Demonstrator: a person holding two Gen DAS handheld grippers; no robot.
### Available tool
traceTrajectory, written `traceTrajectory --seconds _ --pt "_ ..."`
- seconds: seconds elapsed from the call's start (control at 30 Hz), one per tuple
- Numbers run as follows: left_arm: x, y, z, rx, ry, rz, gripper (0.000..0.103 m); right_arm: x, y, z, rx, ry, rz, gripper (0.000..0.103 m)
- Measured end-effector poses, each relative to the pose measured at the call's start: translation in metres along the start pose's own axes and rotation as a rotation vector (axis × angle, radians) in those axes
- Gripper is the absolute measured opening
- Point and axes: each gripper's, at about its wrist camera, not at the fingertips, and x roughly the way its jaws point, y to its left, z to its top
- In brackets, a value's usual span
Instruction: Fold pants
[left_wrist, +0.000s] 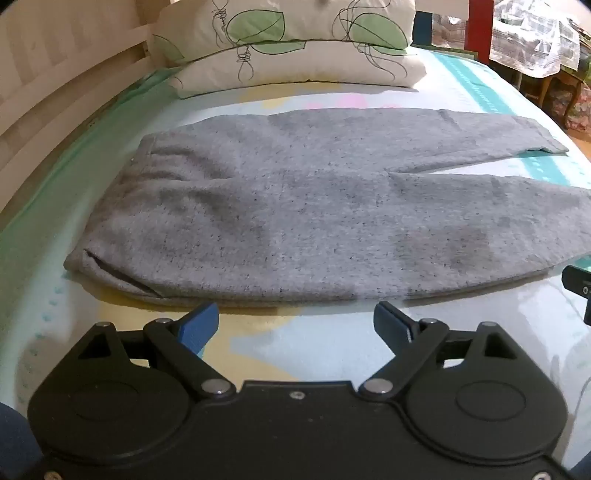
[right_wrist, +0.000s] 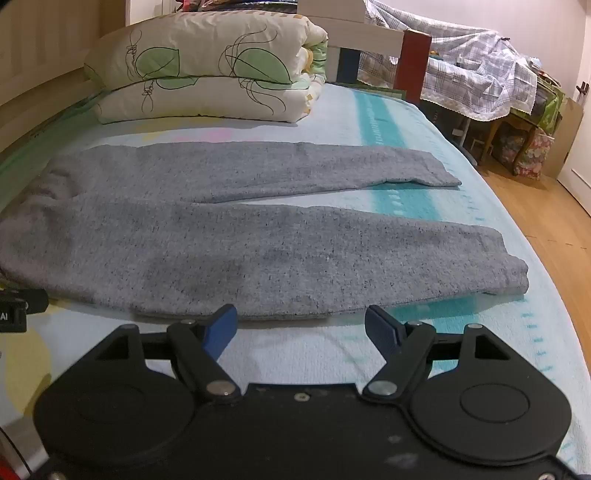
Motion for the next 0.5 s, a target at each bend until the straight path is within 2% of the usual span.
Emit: traceTrajectory --seconds 0.27,0.5 --pt "-0.0029 0.0002 0.004 -0.039 0.02 -0.027 0.087 0.0007 0.0004 -0.0008 0.001 -0.002 0.002 0.08" --pt "0.0013 0.0022 0.0004 -0.032 0.02 -0.034 0.087 0.0018 0.0005 -0.0009 0.002 0.002 0.001 0.08"
